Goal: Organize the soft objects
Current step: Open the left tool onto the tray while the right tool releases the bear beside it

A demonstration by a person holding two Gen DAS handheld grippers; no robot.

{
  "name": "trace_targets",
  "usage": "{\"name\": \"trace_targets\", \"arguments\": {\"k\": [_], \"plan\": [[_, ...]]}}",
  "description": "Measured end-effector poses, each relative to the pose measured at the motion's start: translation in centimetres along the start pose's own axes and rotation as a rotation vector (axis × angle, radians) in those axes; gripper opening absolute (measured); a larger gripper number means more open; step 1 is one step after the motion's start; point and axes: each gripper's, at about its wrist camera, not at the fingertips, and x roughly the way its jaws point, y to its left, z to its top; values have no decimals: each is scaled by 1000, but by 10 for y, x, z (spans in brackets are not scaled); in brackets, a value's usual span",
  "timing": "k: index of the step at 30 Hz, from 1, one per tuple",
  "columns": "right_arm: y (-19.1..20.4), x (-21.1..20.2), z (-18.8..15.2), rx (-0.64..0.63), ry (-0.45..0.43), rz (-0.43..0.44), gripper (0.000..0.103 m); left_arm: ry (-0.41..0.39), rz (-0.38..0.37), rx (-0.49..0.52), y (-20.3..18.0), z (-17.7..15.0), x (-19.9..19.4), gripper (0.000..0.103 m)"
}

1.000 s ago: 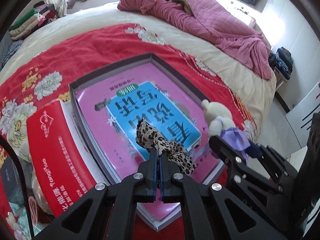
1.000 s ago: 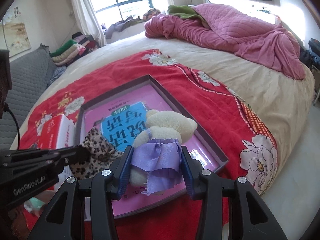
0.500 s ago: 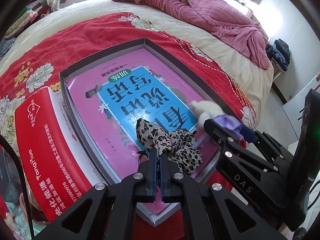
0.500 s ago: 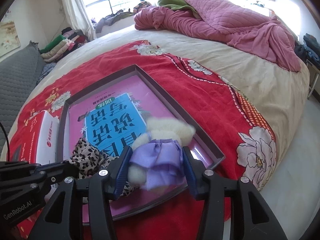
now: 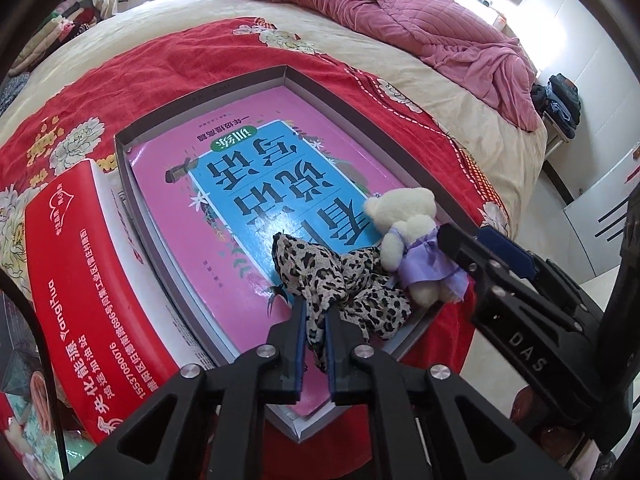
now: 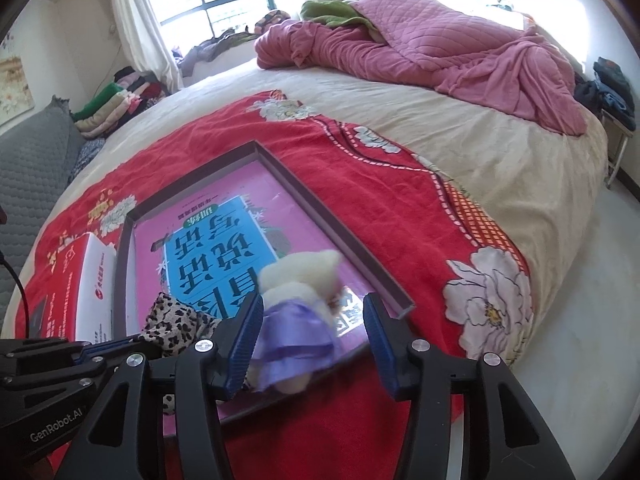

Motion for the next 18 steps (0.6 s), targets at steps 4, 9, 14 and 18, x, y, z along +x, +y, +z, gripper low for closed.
{"name": "trace_targets", "arguments": {"k": [4, 9, 14, 18], "plan": [[-4, -3, -1, 1, 6, -13, 54, -5, 3, 3, 0, -2, -3, 36], [4, -1, -9, -81, 51, -48, 54, -14, 2, 5, -1, -4, -9, 48], [5, 11, -11, -102, 68, -96, 59, -25, 11, 19, -3, -6, -16, 49], [3, 21, -8, -109, 72, -157, 60, -38, 10, 20, -2, -8, -23, 51]]}}
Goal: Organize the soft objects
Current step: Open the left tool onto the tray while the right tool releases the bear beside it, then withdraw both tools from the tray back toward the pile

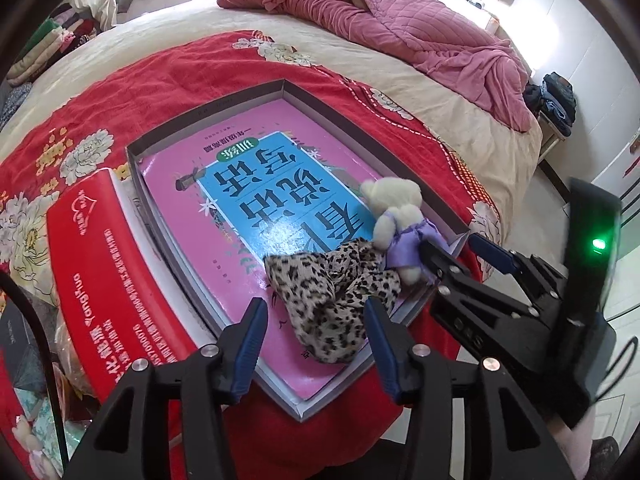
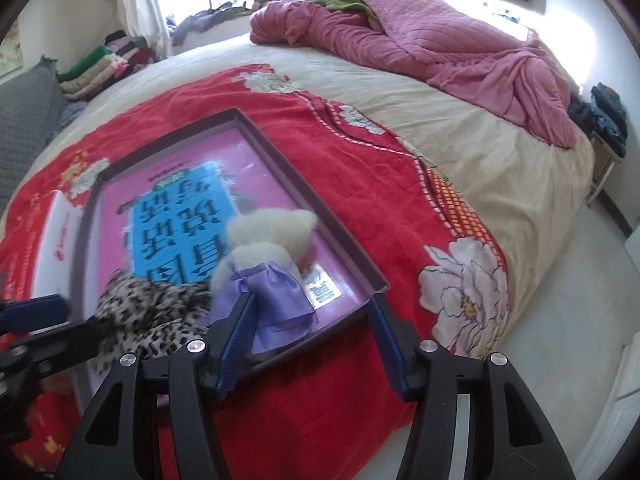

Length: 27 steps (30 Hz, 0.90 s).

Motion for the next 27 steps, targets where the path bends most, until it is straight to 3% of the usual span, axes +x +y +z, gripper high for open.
{"name": "trace_targets", "arguments": {"k": [5, 14, 27], "plan": [[-10, 4, 1, 59, -1, 18, 62, -14, 1, -8, 5, -3, -9, 55], [-24, -32, 6, 128, -81, 54, 66, -57, -6, -39, 13, -10, -30, 59], [-1, -65, 2, 66, -114, 40, 73, -122, 23, -81, 25, -25, -67, 67]]}}
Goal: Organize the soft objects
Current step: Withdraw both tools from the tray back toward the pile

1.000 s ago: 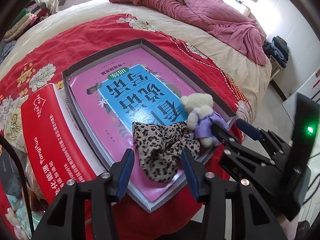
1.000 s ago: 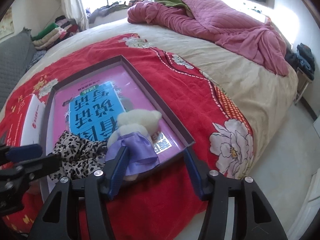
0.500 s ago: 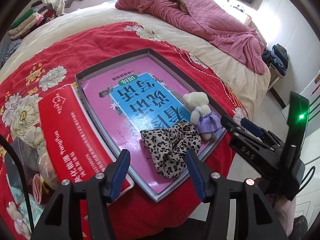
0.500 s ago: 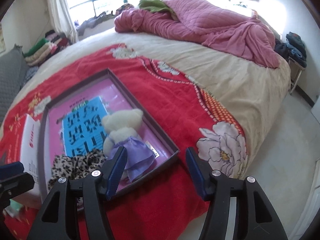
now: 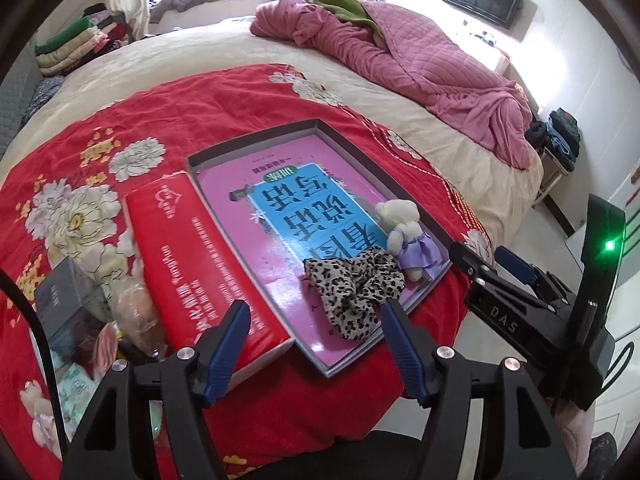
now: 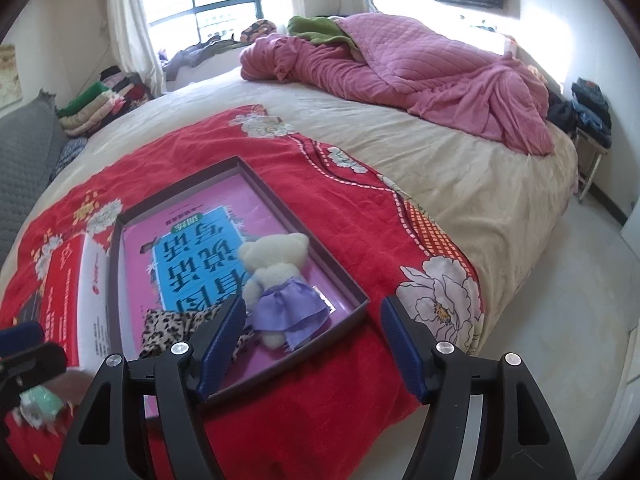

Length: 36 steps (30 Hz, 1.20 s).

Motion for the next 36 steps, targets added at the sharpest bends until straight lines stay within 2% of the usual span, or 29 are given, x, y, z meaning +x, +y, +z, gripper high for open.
{"name": "trace_targets", "arguments": {"k": [15, 36], "plan": [[32, -44, 7, -37, -67, 20, 74, -46, -2, -72, 30, -18, -41, 73], [74, -91, 14, -84, -128, 67, 74, -103, 74, -179, 91, -48, -90, 75]]}}
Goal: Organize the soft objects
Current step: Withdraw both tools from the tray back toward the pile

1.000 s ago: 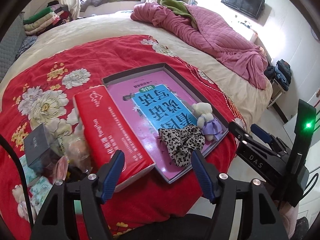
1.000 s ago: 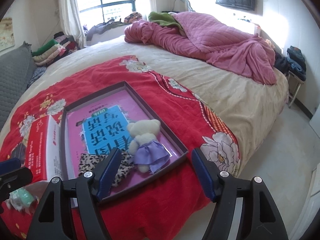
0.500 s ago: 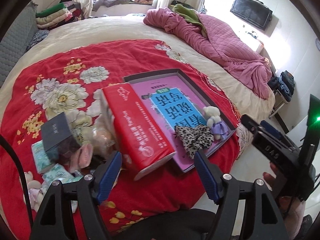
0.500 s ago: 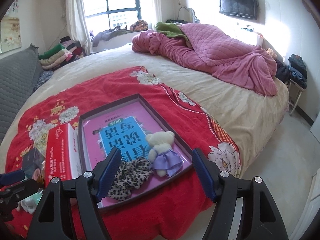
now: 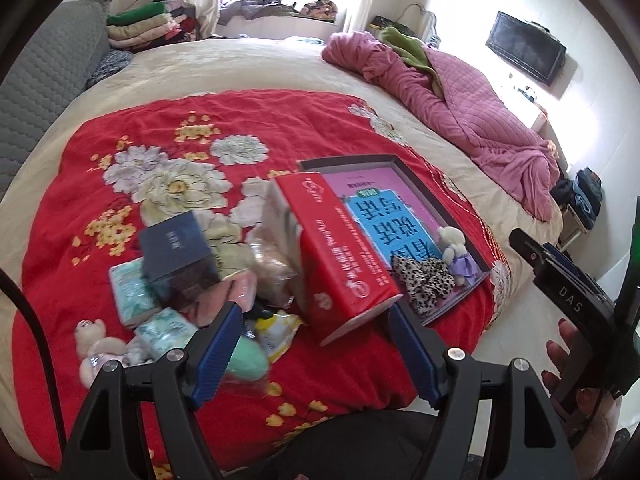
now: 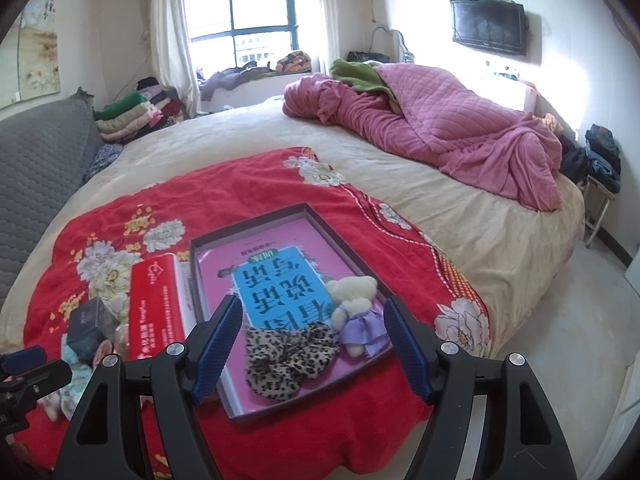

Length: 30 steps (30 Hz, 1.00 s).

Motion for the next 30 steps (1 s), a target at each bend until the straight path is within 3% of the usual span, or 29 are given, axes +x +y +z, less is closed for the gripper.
{"name": "trace_targets", "arguments": {"k": [17, 30], "plan": [[60, -43, 14, -105, -60, 113, 74, -94, 81, -134, 71, 2, -62, 75], [122, -61, -1, -214, -53, 246, 74, -117, 167, -236, 136, -15, -91, 75]]}}
